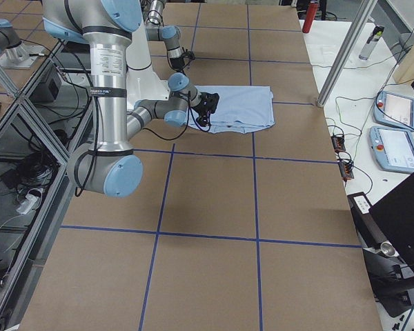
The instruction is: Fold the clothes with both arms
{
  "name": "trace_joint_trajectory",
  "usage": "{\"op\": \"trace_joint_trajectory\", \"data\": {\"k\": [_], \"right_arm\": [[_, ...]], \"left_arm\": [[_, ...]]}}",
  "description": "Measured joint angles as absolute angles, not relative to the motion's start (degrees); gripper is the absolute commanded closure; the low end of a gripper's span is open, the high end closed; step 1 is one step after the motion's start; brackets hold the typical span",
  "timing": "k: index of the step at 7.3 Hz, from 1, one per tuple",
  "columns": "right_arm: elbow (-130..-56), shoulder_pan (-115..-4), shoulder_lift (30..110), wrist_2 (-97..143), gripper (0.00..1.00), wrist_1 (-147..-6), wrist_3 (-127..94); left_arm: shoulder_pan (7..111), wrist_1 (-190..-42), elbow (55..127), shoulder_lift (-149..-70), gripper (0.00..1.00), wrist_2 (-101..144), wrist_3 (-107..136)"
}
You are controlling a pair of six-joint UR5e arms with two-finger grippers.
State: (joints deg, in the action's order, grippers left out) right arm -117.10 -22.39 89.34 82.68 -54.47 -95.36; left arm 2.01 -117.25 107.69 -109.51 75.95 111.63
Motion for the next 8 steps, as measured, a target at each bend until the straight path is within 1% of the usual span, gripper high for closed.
{"op": "trace_joint_trajectory", "data": {"k": [2,3,4,6,8], "right_arm": [[-117.2,-20.9,85.8,81.1,0.02,-64.1,-99.1],[-117.1,-18.5,82.1,79.0,0.05,-71.1,-102.4],[-116.6,-15.7,78.0,77.2,0.12,-77.9,-106.1],[-116.0,-11.8,73.1,76.1,0.12,-88.3,-112.8],[-115.6,-8.9,72.6,74.4,0.12,-92.8,-115.6]], "left_arm": [[2.0,-117.2,107.7,-109.6,1.0,75.9,111.6],[2.1,-117.2,107.8,-109.6,1.0,75.9,111.6],[2.1,-117.3,107.8,-109.6,1.0,76.0,111.6],[2.1,-117.3,107.8,-109.6,1.0,76.0,111.6],[2.0,-117.3,107.8,-109.6,1.0,76.0,111.6]]}}
